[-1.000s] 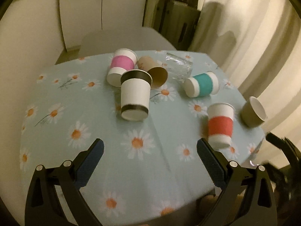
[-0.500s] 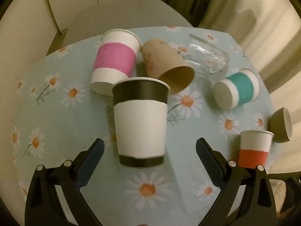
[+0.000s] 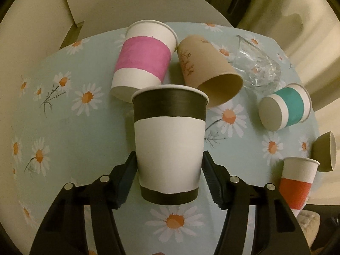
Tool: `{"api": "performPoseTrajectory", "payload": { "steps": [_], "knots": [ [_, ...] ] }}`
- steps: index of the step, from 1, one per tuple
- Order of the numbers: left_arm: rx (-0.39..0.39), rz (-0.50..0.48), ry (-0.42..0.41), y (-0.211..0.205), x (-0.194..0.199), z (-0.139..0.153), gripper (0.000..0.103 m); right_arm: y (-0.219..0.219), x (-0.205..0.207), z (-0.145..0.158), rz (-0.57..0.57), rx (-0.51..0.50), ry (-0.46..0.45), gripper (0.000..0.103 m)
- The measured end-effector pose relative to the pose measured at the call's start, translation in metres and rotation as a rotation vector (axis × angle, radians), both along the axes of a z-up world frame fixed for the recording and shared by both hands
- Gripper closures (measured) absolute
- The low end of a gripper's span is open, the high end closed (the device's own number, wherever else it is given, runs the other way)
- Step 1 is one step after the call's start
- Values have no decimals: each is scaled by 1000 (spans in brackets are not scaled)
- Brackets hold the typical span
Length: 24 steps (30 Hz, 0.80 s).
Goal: Flip cup upright
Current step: 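Lift the black-banded cup with the left tool toward the right tool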
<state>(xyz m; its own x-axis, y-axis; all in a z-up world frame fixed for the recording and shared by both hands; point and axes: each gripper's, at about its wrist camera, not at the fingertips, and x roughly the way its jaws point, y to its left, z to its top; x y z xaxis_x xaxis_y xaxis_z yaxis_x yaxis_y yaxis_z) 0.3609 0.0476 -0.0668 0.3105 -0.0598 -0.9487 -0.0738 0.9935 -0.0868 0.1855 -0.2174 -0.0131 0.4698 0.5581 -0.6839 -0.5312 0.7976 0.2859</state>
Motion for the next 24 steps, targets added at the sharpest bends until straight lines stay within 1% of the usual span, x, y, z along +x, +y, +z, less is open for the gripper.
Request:
{"api": "performPoseTrajectory", "payload": {
  "steps": [4,9,15,21,24],
  "knots": [
    [-29,5,-6,1,-14,9,44,-4,2,0,-12,6,3,5],
    [-73,9,-25,-5,-40,25,44,-6,1,2,-22,19,-5,5],
    [-164,20,-54,-12,-94,39,44,2,-1,0,18,42,24,5],
    [-247,52,-68,-11,-135,36,44,22,-3,-2,75,48,41,5],
    [-306,80,-67,-6,-150,29,44,32,-3,-6,88,16,34,5]
  ]
}}
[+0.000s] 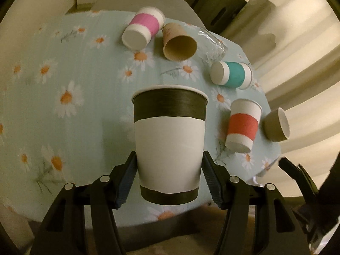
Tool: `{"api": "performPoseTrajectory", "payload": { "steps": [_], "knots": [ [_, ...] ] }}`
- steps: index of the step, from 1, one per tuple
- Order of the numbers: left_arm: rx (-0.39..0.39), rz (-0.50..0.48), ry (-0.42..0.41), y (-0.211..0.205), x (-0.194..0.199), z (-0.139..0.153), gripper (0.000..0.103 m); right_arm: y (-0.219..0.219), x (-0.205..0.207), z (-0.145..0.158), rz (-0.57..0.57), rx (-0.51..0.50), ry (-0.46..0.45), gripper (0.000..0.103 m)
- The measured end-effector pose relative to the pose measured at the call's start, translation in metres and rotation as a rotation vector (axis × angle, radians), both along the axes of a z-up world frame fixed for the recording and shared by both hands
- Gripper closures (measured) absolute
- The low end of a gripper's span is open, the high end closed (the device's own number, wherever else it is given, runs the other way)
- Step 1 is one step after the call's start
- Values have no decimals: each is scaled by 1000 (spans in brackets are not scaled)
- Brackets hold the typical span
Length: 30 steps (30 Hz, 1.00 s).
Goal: Flip cup upright
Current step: 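Lift the black-banded cup with the left tool toward the right tool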
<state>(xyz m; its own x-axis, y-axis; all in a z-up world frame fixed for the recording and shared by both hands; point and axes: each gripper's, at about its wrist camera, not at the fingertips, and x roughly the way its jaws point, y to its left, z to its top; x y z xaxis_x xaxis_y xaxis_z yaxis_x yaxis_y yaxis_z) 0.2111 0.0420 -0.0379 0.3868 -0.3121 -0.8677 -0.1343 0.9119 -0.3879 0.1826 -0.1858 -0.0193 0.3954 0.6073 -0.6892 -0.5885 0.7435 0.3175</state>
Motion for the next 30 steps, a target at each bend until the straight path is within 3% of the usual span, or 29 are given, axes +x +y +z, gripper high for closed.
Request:
{"api": "performPoseTrajectory", "payload": {
  "steps": [8,18,25,30],
  "knots": [
    [-113,58,10,14,-29,-20,44,15,17,-15,60,-2,94,5],
    [-234,72,7,14,-40,-38,43,12,35,-25,68,79,239,5],
    [-204,74,14,12,-41,-45,43,23,45,-32,72,99,311,5],
    [-198,78,21,12,-43,-52,37,32,51,-34,65,137,399,5]
  ]
}}
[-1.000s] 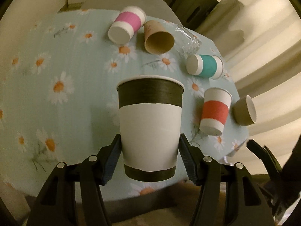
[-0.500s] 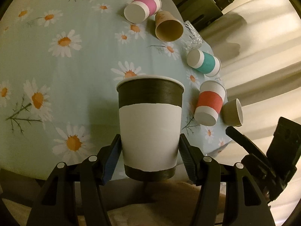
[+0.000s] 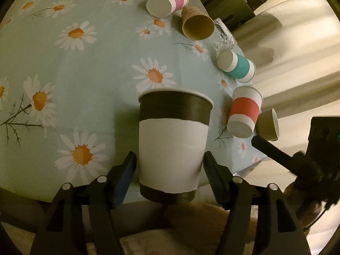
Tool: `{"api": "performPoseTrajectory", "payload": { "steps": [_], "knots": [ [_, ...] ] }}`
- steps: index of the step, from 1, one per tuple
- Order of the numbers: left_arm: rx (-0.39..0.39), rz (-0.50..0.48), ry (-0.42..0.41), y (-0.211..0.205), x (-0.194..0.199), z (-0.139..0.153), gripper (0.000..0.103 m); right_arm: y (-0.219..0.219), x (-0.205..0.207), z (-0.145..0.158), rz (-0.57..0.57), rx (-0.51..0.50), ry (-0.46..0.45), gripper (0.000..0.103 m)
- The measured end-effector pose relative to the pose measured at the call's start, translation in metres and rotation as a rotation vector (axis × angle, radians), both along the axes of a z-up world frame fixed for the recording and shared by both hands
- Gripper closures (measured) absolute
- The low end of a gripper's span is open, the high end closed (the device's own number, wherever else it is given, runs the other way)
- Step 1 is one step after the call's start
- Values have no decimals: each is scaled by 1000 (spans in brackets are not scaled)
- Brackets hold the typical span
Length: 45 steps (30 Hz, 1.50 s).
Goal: Flip cup upright
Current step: 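Lift the black-banded cup with the left tool toward the right tool, then close the right tool on the cup while the left tool opens and releases it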
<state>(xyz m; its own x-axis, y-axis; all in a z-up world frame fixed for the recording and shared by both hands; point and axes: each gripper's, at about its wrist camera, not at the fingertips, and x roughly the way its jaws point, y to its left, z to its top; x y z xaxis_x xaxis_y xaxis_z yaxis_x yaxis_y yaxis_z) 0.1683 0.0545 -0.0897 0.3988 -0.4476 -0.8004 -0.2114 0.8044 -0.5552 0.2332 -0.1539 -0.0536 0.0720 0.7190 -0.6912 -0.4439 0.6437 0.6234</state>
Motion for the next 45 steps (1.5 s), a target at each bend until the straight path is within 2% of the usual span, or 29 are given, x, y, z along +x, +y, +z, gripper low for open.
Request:
{"api": "performPoseTrajectory", "payload": {
  "steps": [5,9,22,28,34,45],
  "knots": [
    [3,-9,-16,-1,-2,3,36,11,3,-2,-4,12,47,5],
    [34,12,-43,7,-10,14,30,13,6,-5,-30,5,76,5],
    [110,74,-126,33,-64,48,30,65,-6,-21,-12,-186,95,6],
    [111,128,-134,46,-91,42,30,93,-10,-28,-44,-302,86,18],
    [58,123,-103,55,-100,20,30,117,-8,-38,-94,-448,60,30],
    [64,70,-123,52,-104,23,30,138,1,-50,-129,-592,35,35]
  ]
}}
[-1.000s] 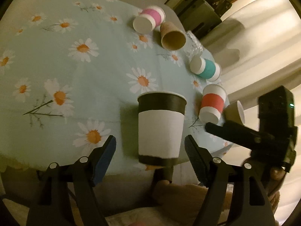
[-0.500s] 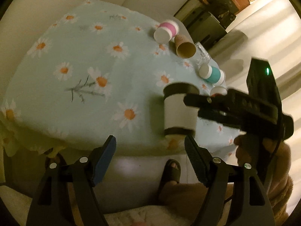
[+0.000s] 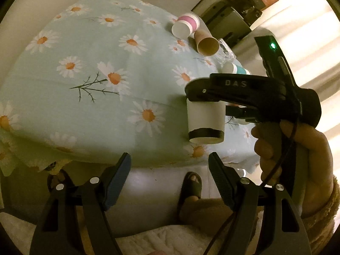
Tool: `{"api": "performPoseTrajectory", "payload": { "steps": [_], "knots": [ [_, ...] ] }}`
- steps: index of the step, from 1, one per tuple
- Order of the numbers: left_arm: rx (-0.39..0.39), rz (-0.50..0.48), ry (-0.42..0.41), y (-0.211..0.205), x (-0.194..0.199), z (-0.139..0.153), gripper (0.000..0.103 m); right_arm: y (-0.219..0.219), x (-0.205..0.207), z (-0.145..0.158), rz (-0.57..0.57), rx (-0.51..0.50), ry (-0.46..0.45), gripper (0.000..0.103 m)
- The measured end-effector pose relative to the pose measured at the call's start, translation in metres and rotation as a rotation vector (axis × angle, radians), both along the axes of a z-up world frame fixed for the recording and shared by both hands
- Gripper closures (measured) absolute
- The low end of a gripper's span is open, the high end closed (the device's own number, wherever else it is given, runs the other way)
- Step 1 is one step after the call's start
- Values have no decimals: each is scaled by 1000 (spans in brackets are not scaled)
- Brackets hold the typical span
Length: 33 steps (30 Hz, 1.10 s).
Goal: Flip cup upright
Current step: 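Close the right tool on the cup while the left tool opens and releases it, then carry the cup with the right tool and lower it upright onto the tablecloth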
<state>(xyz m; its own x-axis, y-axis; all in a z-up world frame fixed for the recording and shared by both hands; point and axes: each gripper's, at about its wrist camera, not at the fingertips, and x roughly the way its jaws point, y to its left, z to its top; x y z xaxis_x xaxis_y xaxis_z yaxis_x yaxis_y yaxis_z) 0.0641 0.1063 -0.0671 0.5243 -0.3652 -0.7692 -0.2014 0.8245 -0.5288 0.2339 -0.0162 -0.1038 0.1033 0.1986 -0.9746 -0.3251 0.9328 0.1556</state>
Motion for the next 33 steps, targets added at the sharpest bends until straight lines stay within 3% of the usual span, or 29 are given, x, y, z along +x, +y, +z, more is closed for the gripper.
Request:
{"api": "performPoseTrajectory", "payload": {
  "steps": [7,13,18,22,29,33],
  "knots": [
    [-18,41,-4,10,-3,0,30,1,-4,17,22,-9,-48,35],
    [-27,63,-11,16,-3,1,30,-13,-25,48,66,88,-172,35],
    [-23,77,-13,19,-2,1,30,-19,-51,82,102,164,-397,35],
    [-13,91,-16,21,-3,1,30,-24,-79,102,102,228,-628,35],
    [36,119,-13,24,-1,1,30,-40,-114,98,42,276,-940,35],
    [52,130,-13,28,2,1,30,-46,-132,93,14,254,-1117,35]
  ]
}}
